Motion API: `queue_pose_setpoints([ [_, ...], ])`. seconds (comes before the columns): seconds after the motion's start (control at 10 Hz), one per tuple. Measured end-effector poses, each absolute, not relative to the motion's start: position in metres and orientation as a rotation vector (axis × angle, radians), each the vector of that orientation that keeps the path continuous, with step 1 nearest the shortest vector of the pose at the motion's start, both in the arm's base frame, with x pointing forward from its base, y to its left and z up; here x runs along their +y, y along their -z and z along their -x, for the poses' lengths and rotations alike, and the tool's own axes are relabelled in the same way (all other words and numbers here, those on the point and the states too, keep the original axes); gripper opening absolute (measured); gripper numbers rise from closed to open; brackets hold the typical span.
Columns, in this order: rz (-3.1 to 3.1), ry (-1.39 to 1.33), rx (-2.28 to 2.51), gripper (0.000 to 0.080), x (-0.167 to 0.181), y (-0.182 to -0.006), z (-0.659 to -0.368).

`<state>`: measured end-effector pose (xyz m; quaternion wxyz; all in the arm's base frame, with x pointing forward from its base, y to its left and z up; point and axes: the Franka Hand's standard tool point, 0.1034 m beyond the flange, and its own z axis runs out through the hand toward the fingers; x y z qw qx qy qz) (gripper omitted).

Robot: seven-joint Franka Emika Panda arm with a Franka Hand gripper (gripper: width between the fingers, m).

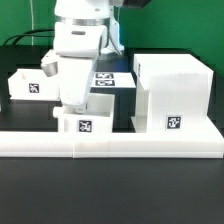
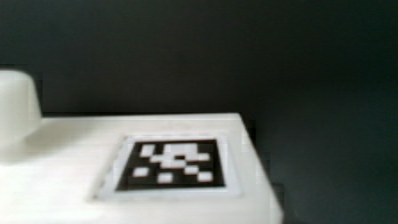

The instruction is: Assemble drawer

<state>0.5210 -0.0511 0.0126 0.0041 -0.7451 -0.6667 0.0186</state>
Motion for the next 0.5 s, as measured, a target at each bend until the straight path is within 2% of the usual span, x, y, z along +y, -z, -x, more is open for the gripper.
queue_pose_setpoints([
  [0.4, 2.320, -0.029, -2.098, 0.0042, -0.032, -0.020, -0.530],
  [0.5, 2.322, -0.037, -2.090, 0.0042, -0.035, -0.017, -0.527],
])
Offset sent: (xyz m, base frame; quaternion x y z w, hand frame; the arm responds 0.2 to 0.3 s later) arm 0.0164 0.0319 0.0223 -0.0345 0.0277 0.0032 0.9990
